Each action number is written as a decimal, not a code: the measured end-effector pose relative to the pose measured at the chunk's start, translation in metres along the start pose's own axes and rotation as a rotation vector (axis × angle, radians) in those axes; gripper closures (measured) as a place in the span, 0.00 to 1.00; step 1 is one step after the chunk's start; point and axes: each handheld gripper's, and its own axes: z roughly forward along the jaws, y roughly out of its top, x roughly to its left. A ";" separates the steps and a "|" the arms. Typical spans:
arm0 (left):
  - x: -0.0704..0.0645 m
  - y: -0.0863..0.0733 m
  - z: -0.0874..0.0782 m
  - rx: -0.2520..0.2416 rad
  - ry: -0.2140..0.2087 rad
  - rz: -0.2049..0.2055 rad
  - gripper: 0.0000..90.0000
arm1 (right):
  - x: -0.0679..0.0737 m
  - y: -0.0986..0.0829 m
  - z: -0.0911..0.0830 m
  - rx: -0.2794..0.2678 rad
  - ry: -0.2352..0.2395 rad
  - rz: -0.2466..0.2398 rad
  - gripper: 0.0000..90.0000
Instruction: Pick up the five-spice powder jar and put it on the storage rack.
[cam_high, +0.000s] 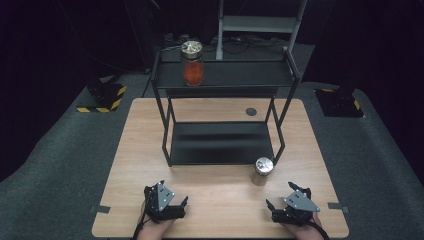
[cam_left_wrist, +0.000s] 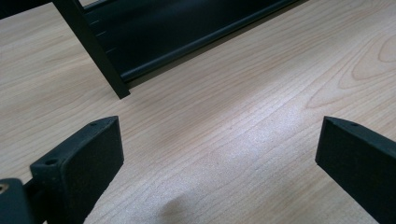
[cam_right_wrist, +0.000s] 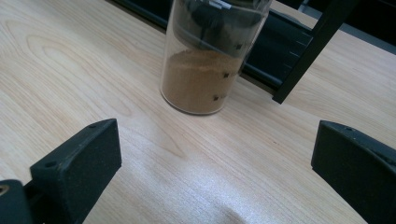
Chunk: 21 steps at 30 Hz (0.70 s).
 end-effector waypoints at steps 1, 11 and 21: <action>0.000 0.000 0.000 0.000 0.000 0.000 0.01 | 0.000 0.000 0.000 0.000 0.000 0.000 0.00; -0.001 0.000 0.000 0.000 -0.005 0.016 0.01 | -0.004 0.006 -0.005 -0.059 0.020 0.025 0.00; -0.002 0.000 0.000 0.000 -0.006 0.028 0.01 | -0.004 0.018 -0.001 -0.061 0.016 0.065 0.00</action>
